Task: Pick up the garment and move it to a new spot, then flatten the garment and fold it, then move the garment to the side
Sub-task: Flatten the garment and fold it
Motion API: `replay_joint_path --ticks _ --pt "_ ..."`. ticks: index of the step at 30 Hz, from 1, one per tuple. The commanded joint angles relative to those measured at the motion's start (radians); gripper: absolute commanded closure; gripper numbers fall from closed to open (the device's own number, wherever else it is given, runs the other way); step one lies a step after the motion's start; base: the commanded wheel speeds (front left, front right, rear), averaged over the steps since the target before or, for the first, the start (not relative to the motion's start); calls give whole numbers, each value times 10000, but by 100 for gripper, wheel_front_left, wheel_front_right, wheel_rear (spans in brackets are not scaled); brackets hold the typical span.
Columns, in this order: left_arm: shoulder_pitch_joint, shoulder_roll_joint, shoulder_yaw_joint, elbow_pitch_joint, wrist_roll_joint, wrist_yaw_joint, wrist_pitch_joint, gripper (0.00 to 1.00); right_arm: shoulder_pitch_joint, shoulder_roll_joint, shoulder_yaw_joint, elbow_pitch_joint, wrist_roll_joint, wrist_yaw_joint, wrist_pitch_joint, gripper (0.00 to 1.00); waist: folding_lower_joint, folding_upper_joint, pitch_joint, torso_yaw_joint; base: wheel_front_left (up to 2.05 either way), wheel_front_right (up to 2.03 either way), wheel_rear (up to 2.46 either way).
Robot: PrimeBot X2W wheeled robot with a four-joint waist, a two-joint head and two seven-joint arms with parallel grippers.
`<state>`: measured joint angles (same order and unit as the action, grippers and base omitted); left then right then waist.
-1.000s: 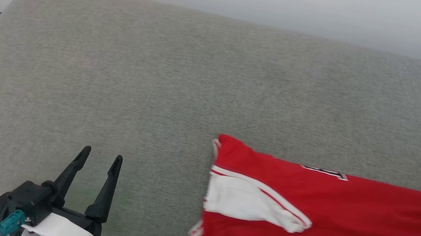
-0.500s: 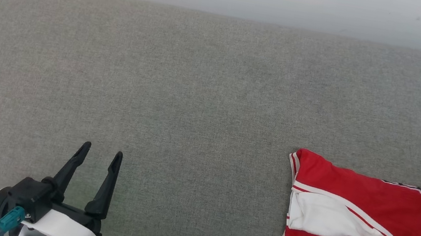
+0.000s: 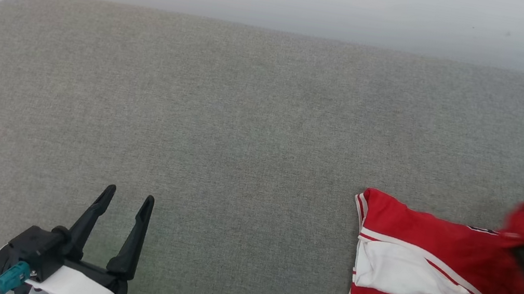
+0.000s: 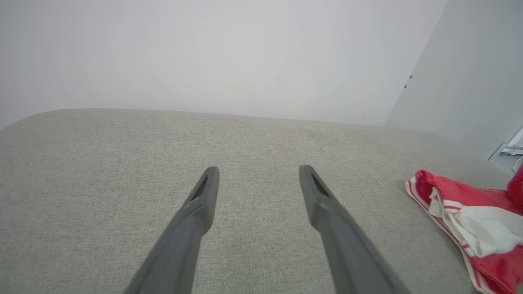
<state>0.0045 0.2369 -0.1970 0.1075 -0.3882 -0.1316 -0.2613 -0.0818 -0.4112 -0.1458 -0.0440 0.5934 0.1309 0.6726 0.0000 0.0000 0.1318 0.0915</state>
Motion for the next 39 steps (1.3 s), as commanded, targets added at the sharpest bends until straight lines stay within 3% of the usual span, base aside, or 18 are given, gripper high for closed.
replay_joint_path --ticks 1,9,14,21,22,23,24,30,33,39 --pt "-72 100 -53 13 -141 25 -50 0 -21 136 477 -353 145 -4 199 100 0 0 27 15 0 0 0" --pt "-410 183 -262 120 -336 25 -50 0 -730 467 3070 -798 171 -4 763 100 0 0 164 205 0 0 0" --pt "-577 208 -450 278 -471 25 -50 0 -1258 589 4093 250 320 -4 484 100 0 0 274 359 0 0 0" --pt "-745 184 -462 337 -272 25 -50 0 -1807 565 4744 1734 674 -4 -221 100 0 0 344 489 0 0 0" --pt "-725 178 -450 348 -259 25 -50 0 -1872 539 4810 1860 722 -4 -338 91 0 0 322 480 0 0 0" --pt "-679 177 -415 352 -244 25 -50 0 -1927 535 4851 1957 787 -4 -491 49 0 0 282 456 0 0 0" --pt "-612 179 -377 361 -239 25 -50 0 -1964 532 4826 2011 825 -4 -647 0 0 0 227 423 0 0 0" --pt "-93 178 -140 437 -204 25 -50 0 -1731 113 4496 1938 1272 -4 -1455 0 0 0 -266 71 0 0 0" --pt "179 147 -72 554 -241 25 -50 0 -1519 -451 4223 1933 1251 -4 -2031 0 0 0 -517 -143 0 0 0" --pt "489 21 14 770 -342 25 -50 0 -1043 -923 3518 2777 1458 -4 -3534 0 0 0 -882 -451 0 0 0"
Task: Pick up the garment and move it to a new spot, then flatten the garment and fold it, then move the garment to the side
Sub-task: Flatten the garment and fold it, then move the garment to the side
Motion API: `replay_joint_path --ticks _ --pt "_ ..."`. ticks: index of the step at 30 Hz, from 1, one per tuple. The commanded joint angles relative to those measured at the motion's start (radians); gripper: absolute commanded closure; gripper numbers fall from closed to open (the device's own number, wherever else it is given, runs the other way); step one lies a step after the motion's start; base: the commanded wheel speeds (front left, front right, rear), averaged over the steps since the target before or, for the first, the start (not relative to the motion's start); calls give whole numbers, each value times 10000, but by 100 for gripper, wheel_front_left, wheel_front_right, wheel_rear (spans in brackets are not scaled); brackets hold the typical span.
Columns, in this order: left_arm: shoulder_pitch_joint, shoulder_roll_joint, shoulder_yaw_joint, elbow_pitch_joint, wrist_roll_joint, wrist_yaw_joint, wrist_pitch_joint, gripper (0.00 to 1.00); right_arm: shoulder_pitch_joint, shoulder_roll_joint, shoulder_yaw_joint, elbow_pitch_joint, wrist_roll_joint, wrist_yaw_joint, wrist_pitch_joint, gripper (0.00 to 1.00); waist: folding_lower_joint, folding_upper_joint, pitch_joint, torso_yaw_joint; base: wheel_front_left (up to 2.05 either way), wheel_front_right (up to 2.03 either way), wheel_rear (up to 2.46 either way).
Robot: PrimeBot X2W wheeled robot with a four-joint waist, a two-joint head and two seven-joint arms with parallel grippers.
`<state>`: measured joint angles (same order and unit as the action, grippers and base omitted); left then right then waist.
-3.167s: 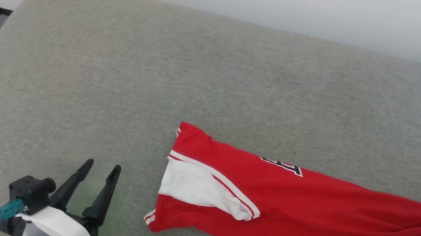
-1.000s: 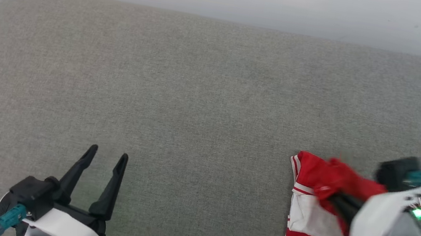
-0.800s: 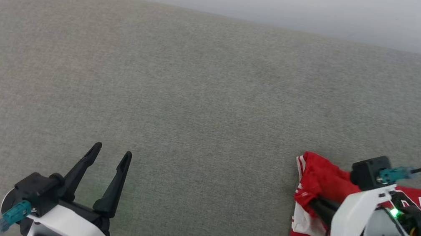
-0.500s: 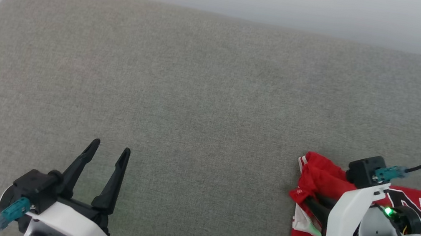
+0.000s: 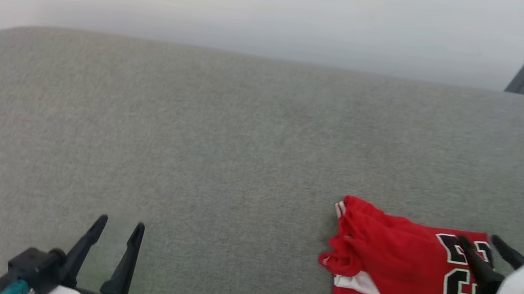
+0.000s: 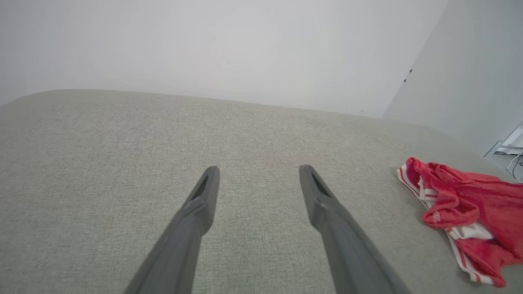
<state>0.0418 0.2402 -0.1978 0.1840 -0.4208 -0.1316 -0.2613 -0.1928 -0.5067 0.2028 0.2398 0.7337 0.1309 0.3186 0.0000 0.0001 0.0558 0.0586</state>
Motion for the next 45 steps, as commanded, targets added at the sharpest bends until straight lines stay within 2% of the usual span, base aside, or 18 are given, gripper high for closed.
replay_joint_path --ticks 1,6,11,14,17,23,28,34,45 --pt "136 -34 24 49 -20 25 -50 0 110 9 -64 135 125 -4 -386 0 0 -1 -183 -168 0 0 0" --pt "319 -92 94 191 -97 25 -50 0 336 -80 -146 1058 324 -4 -2345 0 0 -1 -438 -335 0 0 0" --pt "329 -86 256 251 -15 25 -50 0 402 -170 -8 1799 -162 -4 -4819 0 0 -1 -576 -336 0 0 0" --pt "438 -158 427 173 50 25 -50 0 458 -151 125 1924 -535 -4 -5638 0 0 -1 -659 -292 0 0 0" --pt "569 -218 673 37 119 25 -50 0 630 103 -317 1704 -872 -4 -5835 0 0 -1 -739 -228 0 0 0" --pt "1022 -405 1132 -517 385 25 -50 0 1654 960 -1972 -20 -2073 -4 -5838 0 0 -1 -794 -106 0 0 0" --pt "1309 -505 1256 -926 516 25 -50 0 2642 1493 -2663 -1069 -2672 -4 -5841 0 0 -1 -768 -9 0 0 0" --pt "1753 -664 1509 -1574 658 25 -50 0 3469 1889 -3006 -1739 -2922 -4 -5843 0 0 -1 -739 -76 0 0 0" --pt "1764 -669 1608 -1716 736 25 -50 0 3643 1889 -2993 -1671 -2819 -4 -5844 0 0 -1 -677 -82 0 0 0"
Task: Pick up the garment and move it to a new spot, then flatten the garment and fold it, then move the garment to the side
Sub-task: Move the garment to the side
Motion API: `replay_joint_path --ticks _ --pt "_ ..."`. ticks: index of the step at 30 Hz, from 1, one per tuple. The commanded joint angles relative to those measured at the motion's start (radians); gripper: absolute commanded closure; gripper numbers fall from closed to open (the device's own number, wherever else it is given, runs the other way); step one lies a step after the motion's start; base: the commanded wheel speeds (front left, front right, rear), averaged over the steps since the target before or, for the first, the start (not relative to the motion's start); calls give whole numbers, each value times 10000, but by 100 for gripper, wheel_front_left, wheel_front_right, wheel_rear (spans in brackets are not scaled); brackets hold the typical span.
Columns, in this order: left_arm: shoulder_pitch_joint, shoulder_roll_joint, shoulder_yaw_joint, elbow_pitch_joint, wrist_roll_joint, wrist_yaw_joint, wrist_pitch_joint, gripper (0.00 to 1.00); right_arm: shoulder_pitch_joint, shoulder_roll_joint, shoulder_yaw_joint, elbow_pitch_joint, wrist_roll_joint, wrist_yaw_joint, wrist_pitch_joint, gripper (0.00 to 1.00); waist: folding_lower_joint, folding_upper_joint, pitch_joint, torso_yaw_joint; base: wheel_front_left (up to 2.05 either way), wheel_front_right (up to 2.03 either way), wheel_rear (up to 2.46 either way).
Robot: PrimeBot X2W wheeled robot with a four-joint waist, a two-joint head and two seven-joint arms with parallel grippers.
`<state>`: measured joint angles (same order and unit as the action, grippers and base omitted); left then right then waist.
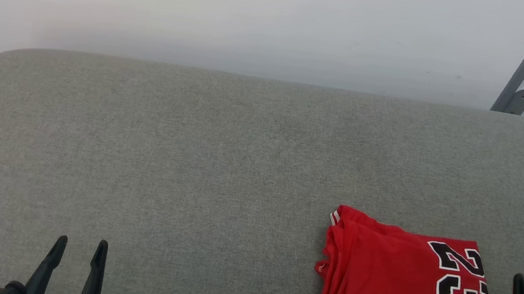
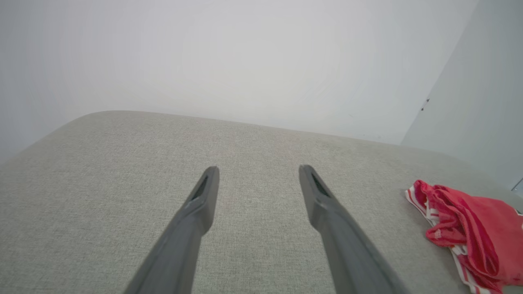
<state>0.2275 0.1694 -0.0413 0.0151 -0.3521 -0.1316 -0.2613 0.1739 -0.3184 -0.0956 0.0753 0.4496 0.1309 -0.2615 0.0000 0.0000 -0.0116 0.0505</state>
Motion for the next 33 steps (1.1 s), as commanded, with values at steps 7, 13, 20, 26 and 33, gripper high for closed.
replay_joint_path --ticks 7,13,20,26,33 --pt "-285 73 -122 102 0 25 -50 0 -442 -424 340 457 88 -4 215 0 0 0 132 62 0 0 0" --pt "-864 34 -281 256 -95 25 -50 0 -1212 -1233 794 596 148 -4 1820 0 0 0 671 128 0 0 0" --pt "-1739 -131 -675 486 -238 25 -50 0 -2340 -2535 1210 727 934 -4 5067 0 0 0 1498 319 0 0 0" --pt "-2352 -143 -1055 679 -299 25 -50 0 -3128 -2996 1804 1180 1910 -4 7525 0 0 0 2142 517 0 0 0" --pt "-2863 -32 -1251 777 -357 25 -51 0 -3475 -2973 2180 1654 2533 -4 9110 0 0 0 2637 795 0 0 0"
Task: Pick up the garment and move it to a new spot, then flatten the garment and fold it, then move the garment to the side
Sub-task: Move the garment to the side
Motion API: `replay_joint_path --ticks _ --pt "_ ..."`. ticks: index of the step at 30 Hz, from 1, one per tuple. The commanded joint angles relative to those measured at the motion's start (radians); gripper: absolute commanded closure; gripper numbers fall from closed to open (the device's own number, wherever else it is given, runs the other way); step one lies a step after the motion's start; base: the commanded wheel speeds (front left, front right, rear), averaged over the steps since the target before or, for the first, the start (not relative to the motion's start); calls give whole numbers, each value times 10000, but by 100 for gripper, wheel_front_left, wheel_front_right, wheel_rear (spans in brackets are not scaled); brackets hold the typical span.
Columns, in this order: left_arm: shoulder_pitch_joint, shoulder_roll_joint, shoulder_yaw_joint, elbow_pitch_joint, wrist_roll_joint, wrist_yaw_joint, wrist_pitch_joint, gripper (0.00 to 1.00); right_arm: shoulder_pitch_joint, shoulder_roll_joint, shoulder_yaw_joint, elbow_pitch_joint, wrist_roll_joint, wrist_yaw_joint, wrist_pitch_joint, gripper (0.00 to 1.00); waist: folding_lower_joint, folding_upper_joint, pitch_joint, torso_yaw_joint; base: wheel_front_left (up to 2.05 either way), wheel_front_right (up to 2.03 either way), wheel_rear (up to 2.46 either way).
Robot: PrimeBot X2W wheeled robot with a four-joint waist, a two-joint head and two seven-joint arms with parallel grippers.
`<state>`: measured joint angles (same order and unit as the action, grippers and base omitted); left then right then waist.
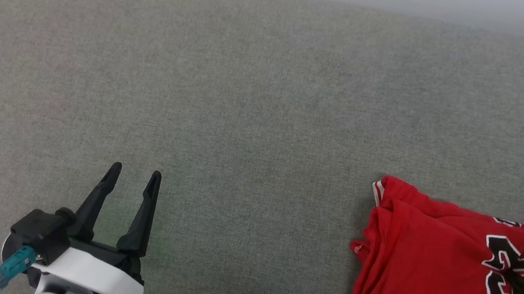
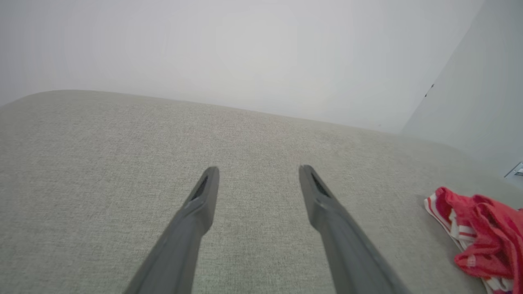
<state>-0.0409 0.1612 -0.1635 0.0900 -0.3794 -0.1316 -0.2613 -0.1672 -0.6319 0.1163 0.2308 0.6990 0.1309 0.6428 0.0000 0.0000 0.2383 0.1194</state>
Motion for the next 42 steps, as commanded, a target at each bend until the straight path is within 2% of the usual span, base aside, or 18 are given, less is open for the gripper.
replay_joint_path --ticks 1,2,3,5,11,17,23,28,33,42 --pt "-232 79 -72 27 -56 25 -51 0 -87 235 67 168 60 -4 121 0 0 0 192 124 0 0 0" --pt "-278 119 -110 5 -29 25 -51 0 -116 317 64 270 69 -4 170 0 0 0 249 125 0 0 0" --pt "-319 165 -151 3 -4 25 -51 0 -155 373 85 355 7 -4 223 52 0 0 298 116 0 0 0" --pt "-424 239 -221 -5 24 25 -51 0 -261 565 58 446 -52 -6 87 100 0 0 362 36 0 0 0" --pt "-547 481 -266 -94 86 25 -49 0 -433 642 -636 487 -192 -40 -568 100 0 0 426 -422 0 0 0" --pt "-944 784 -666 -242 92 25 -49 0 -460 351 -2169 498 -456 -24 -1320 100 0 0 810 -1258 0 0 0" --pt "-1993 1257 -1224 -520 167 25 -51 0 -1139 -87 -3527 837 -1141 -12 -1929 100 0 0 1757 -1844 0 0 0" --pt "-3002 1750 -1568 -663 183 25 -51 0 -2275 -457 -4359 1902 -2080 -12 -2621 100 0 0 2469 -1884 0 0 0" --pt "-3711 2026 -1560 -958 189 25 -51 0 -3364 -674 -5279 3598 -3187 -12 -3379 100 0 0 2905 -1642 0 0 0" --pt "-3700 2070 -1439 -1224 206 25 -51 0 -4530 -684 -4920 5568 -4271 -12 -4692 100 0 0 3091 -1309 0 0 0"
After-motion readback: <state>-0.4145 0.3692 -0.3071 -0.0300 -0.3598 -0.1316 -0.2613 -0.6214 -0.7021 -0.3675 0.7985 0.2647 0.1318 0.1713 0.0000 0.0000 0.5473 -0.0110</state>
